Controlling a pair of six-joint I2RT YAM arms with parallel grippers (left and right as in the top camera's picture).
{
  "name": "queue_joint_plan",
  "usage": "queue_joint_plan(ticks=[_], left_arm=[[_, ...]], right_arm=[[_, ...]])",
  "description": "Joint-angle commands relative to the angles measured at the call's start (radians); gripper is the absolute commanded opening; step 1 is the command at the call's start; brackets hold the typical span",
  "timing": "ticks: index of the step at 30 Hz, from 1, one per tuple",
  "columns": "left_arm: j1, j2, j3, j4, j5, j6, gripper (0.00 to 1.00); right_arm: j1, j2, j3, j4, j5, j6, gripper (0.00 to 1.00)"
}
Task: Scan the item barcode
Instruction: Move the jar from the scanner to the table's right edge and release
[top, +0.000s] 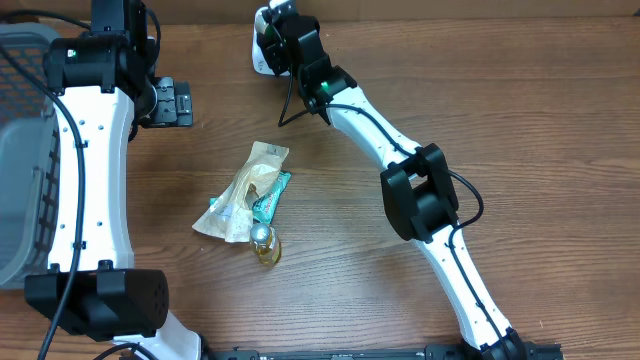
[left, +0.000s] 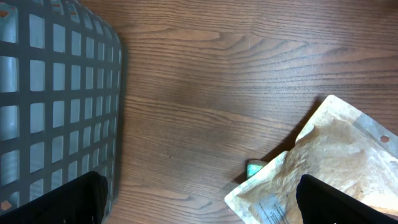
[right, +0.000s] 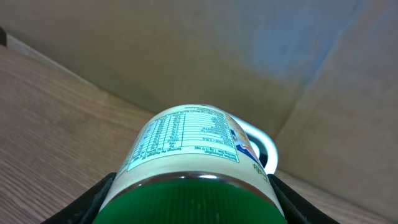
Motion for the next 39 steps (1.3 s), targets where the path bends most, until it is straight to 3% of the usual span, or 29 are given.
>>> queue_joint_plan(ticks=[1,7,11,14,20,27,31,39], left_arm=[[-0.002,0.0,0.012,0.0,-0.01,0.007,1.0],[-0.002,0.0,0.012,0.0,-0.01,0.007,1.0],[-0.002,0.0,0.012,0.0,-0.01,0.007,1.0],[-0.002,0.0,0.012,0.0,-0.01,0.007,1.0],[-0.002,0.0,0.012,0.0,-0.01,0.007,1.0],[-0.002,0.0,0.012,0.0,-0.01,0.007,1.0],[-0.002,0.0,0.012,0.0,-0.01,0.007,1.0],[-0.002,0.0,0.012,0.0,-0.01,0.007,1.0]], right_arm=[[-0.002,-0.014,0.009,0.029,0.008,0.007,0.04],[-0.001,-0.114,0.01,0.006,0.112,0.078,0.04],[-0.013,-0.219,0.01,-0.102,0.113,0.079,0.04],[-0.026,-0.307,0.01,-0.277,0.112,0.138,0.04],[-0.099,-0.457,0.01,-0.81,0.112,0.391,0.04],[-0.277,-0.47,-0.023,-1.341,0.111,0.594,0.04],[-0.401,-0.47,-0.14,-1.432,0.1,0.632,0.04],[-0.658,-0.47,-0.394,-1.432,0.062,0.636,0.04]])
